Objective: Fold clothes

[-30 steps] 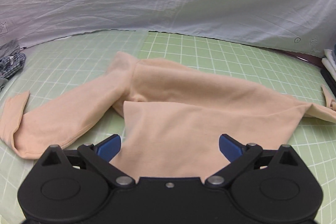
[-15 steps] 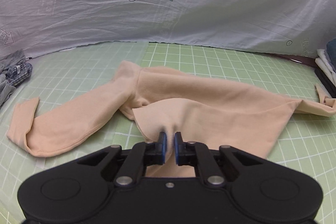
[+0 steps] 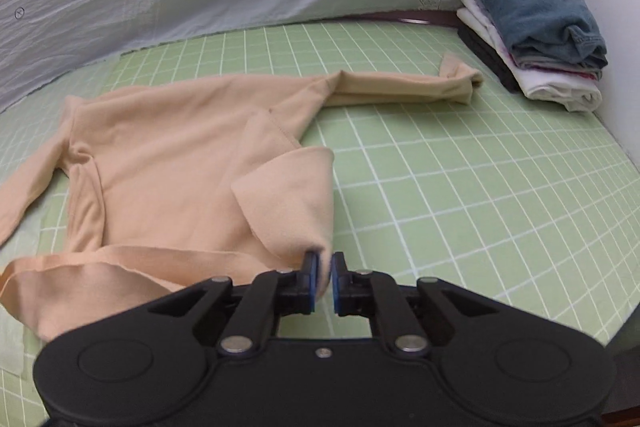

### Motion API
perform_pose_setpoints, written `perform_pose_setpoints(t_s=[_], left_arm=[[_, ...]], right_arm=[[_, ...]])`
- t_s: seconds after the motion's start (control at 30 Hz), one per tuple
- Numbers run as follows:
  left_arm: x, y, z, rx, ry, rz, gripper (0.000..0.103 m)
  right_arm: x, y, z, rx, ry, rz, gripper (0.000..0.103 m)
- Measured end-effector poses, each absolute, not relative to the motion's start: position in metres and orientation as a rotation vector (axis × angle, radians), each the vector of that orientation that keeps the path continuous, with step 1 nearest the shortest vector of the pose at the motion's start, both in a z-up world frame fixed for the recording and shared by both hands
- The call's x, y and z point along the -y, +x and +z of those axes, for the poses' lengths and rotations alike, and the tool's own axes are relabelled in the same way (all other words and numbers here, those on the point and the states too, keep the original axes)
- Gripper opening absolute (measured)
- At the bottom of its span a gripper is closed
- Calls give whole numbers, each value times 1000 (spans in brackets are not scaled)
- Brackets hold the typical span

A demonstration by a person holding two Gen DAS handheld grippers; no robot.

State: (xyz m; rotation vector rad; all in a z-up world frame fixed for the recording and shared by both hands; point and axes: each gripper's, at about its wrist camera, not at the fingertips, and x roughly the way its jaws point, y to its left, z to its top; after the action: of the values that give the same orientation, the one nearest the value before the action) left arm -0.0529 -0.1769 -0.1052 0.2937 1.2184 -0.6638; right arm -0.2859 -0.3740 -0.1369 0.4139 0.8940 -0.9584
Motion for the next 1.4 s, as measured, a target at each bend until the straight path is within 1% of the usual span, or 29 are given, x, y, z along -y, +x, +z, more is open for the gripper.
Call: perform_pose_setpoints(t_s=[0.03,0.1,0.17,0.23,0.27,0.3,0.43,0.47,0.57,0.6,0.73,0.8,0.93,1.0,1.03,1.1,1.17,1.2,1.23,1.27,1.3,1.37,1.4], left_arm=[[178,-54,-110,-1243,283,-650,91],[177,-57,-117,-1278,258,-627,91],[174,-59,-123,-1306,230,-604,91],[171,-60,-127,-1322,194,-573,91],[170,-59,-128,-1327,175,-562,91],[169,-58,-129,-1331,157,-552,91],[166,-53,-131,-1342,72,-521,91],[165,-52,-130,-1341,47,-520,91],[167,-46,-129,-1338,-21,-517,91],[168,-43,-129,-1341,-35,-515,91],[185,-34,-131,-1380,-27,-541,91],[195,-32,-134,-1377,-29,-558,91],[214,-28,-142,-1383,7,-560,90],[223,-28,-147,-1376,41,-556,80],[226,-29,-149,-1375,53,-553,74],[229,-34,-147,-1347,70,-558,67],[229,-38,-147,-1346,64,-558,49],[228,-40,-147,-1349,53,-551,44],[226,-42,-148,-1352,47,-542,31],[224,-44,-148,-1354,40,-533,23],[221,-47,-149,-1353,32,-525,21],[216,-52,-146,-1337,17,-519,14],[214,-56,-143,-1318,17,-531,12]], right_arm=[[376,-290,-140,-916,414,-971,16],[382,-297,-143,-935,416,-988,30],[387,-303,-140,-919,421,-1000,40],[391,-305,-139,-900,427,-988,44],[393,-305,-138,-891,430,-979,50],[395,-306,-138,-882,434,-970,53],[404,-305,-141,-884,432,-952,54],[407,-305,-142,-884,430,-954,55],[416,-304,-145,-882,428,-950,63],[421,-303,-146,-884,434,-951,63],[442,-293,-152,-897,462,-929,64],[451,-283,-156,-902,448,-896,69],[460,-263,-167,-969,370,-830,71],[460,-258,-170,-1009,337,-807,71],[460,-256,-172,-1026,328,-795,71],[461,-255,-175,-1042,324,-769,70],[462,-257,-175,-1039,332,-749,70],[464,-258,-175,-1040,338,-739,68],[465,-259,-175,-1038,351,-728,66],[467,-261,-174,-1031,372,-714,61],[468,-263,-174,-1022,396,-699,55],[468,-267,-174,-1008,427,-674,51],[468,-269,-173,-1002,436,-662,44]])
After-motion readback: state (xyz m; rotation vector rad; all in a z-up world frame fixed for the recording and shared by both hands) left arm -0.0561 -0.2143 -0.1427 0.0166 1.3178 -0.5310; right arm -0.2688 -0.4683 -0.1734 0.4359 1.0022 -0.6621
